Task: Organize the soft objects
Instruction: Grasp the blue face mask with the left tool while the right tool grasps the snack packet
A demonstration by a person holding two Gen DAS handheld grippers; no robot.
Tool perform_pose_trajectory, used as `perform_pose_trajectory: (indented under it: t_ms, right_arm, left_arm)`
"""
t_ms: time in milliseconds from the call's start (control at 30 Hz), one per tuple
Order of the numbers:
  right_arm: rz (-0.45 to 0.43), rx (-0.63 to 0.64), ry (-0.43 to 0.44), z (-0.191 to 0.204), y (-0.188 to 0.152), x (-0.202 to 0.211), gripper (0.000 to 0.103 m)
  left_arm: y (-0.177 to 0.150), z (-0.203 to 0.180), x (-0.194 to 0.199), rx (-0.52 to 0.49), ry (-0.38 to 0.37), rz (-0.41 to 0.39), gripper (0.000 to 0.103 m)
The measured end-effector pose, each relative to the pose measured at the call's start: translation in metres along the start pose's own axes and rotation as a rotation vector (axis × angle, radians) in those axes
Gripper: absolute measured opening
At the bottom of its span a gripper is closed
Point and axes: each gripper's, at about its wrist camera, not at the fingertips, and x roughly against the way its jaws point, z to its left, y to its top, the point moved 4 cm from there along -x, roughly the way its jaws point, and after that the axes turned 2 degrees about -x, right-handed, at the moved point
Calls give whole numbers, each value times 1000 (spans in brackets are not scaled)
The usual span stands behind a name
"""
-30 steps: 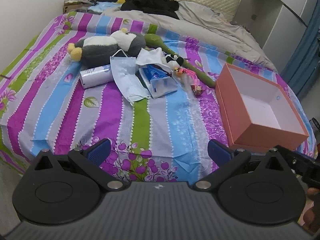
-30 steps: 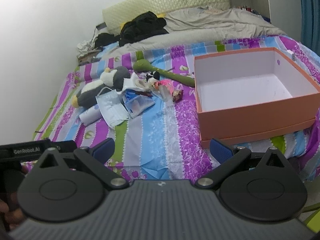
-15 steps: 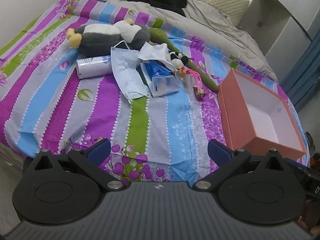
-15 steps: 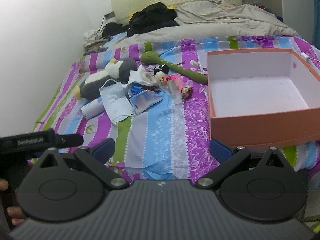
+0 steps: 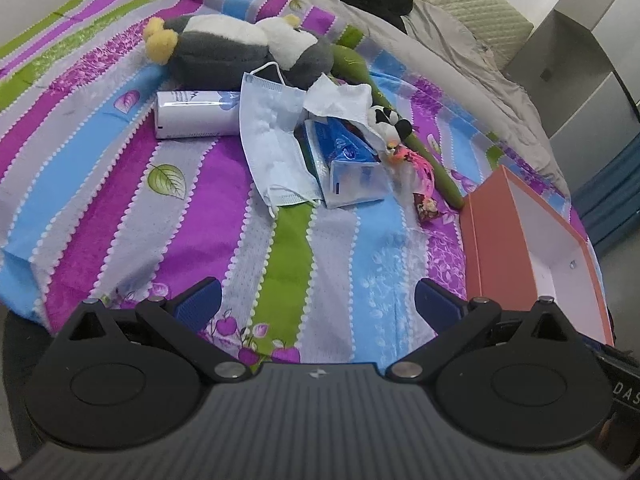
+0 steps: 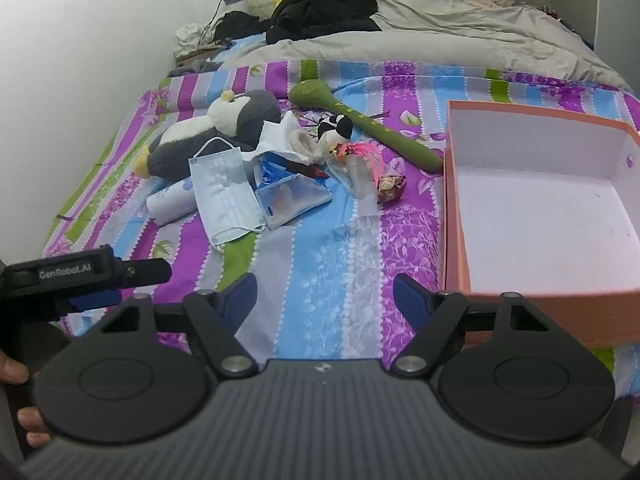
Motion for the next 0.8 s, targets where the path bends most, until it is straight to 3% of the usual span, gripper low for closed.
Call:
perform_pose_trajectory:
  t_ms: [267, 333, 433, 633, 800]
  right_arm:
    - [16, 55, -10, 2, 22, -42, 77]
    - [15, 61, 24, 5, 28, -52, 77]
    - [34, 72, 6, 5, 38, -73, 76]
    - [54, 88, -50, -4, 53, -118, 66]
    - [80, 85, -105, -17, 60, -153, 45]
  left_arm:
    - [16, 8, -44, 0, 2, 17, 103]
    - [20, 10, -56, 3, -17, 30, 99]
    - [26, 13, -75, 25, -26, 47, 94]
    - [38, 22, -108, 48, -11, 49, 86]
    - [43, 34, -130, 75, 9, 44, 67]
